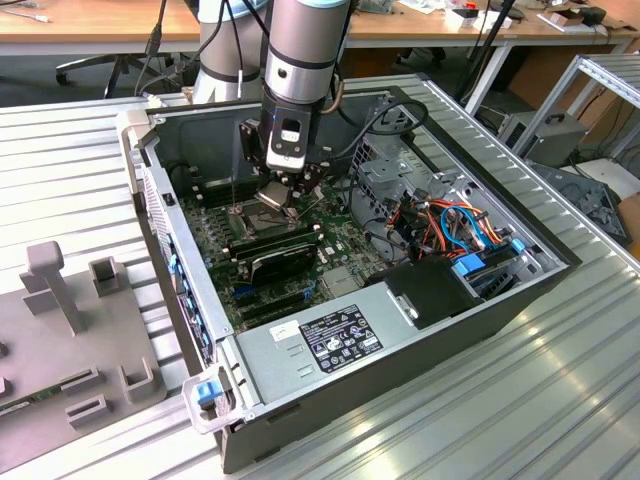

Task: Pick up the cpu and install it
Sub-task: 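Place the cpu into insertion slot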

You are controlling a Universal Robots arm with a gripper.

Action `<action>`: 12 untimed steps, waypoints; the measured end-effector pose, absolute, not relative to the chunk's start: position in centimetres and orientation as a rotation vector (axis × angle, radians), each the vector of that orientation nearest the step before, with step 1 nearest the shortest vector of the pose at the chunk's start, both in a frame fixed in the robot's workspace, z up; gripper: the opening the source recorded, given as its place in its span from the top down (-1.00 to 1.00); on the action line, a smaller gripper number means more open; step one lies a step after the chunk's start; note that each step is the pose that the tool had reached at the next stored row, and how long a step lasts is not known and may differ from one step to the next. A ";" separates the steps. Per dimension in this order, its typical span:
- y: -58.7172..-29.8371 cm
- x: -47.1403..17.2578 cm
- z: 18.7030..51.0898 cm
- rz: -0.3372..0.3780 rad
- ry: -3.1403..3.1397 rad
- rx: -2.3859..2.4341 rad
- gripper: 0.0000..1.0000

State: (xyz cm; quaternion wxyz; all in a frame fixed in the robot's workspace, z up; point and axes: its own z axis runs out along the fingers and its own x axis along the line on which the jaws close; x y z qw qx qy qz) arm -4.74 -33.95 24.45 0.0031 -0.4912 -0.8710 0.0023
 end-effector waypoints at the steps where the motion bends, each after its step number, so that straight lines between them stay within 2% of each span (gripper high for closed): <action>1: -33.9 -4.7 24.4 0.007 -2.727 -1.547 -0.09; 12: -33.9 -4.7 24.5 0.007 -2.697 -1.599 -0.09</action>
